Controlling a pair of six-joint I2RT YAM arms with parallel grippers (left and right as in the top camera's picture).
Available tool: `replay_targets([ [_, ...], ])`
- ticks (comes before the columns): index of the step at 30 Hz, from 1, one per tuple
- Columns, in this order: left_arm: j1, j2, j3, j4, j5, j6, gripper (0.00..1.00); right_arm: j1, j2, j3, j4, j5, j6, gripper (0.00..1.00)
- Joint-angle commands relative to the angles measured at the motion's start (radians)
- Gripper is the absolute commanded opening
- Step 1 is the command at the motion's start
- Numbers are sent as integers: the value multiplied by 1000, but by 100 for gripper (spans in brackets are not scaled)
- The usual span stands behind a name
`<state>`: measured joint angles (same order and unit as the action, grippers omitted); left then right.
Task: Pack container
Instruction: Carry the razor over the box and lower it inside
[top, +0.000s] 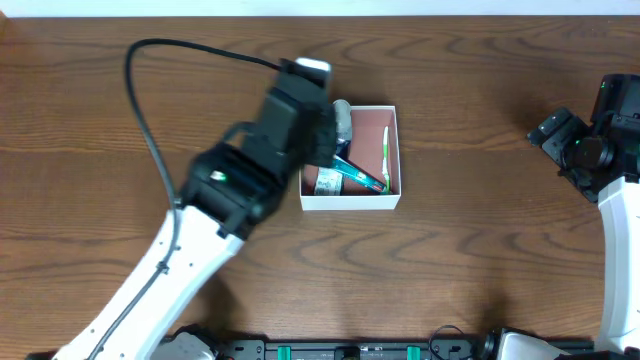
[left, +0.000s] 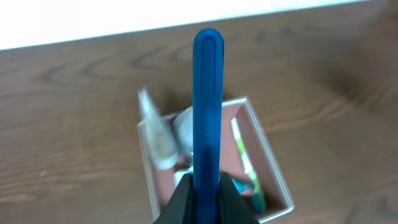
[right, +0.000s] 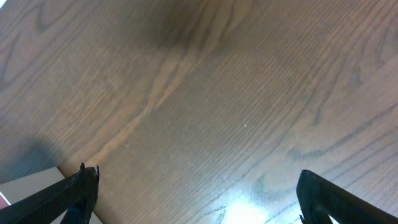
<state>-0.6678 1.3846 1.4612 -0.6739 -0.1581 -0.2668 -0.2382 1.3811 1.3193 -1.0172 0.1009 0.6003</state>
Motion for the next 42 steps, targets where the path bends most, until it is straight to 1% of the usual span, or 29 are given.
replay_targets([
  [1,-76,60,12,49,-135,-87,6,-5,1,14,0,0,16,99],
  [5,-129,155,12,104,-148,-121,6,-5,1,14,0,0,16,99],
  [8,-141,221,12,124,-142,-163,6,-5,1,14,0,0,16,99],
  [13,-147,323,12,164,-66,-166,6,-5,1,14,0,0,16,99],
  [18,-148,399,12,166,-51,-181,6,-5,1,14,0,0,16,99],
  [24,-148,459,11,168,-12,-194,6,-5,1,14,0,0,16,99],
  [30,-147,506,11,168,-10,-204,6,-5,1,14,0,0,16,99],
  [37,-147,523,11,190,-7,-229,7,-5,1,14,0,0,16,99],
  [39,-147,523,11,202,-6,-229,15,-5,1,14,0,0,16,99],
  [40,-147,523,11,206,-6,-229,23,-5,1,14,0,0,16,99],
  [42,-147,523,11,210,-6,-229,25,-5,1,14,0,0,16,99],
])
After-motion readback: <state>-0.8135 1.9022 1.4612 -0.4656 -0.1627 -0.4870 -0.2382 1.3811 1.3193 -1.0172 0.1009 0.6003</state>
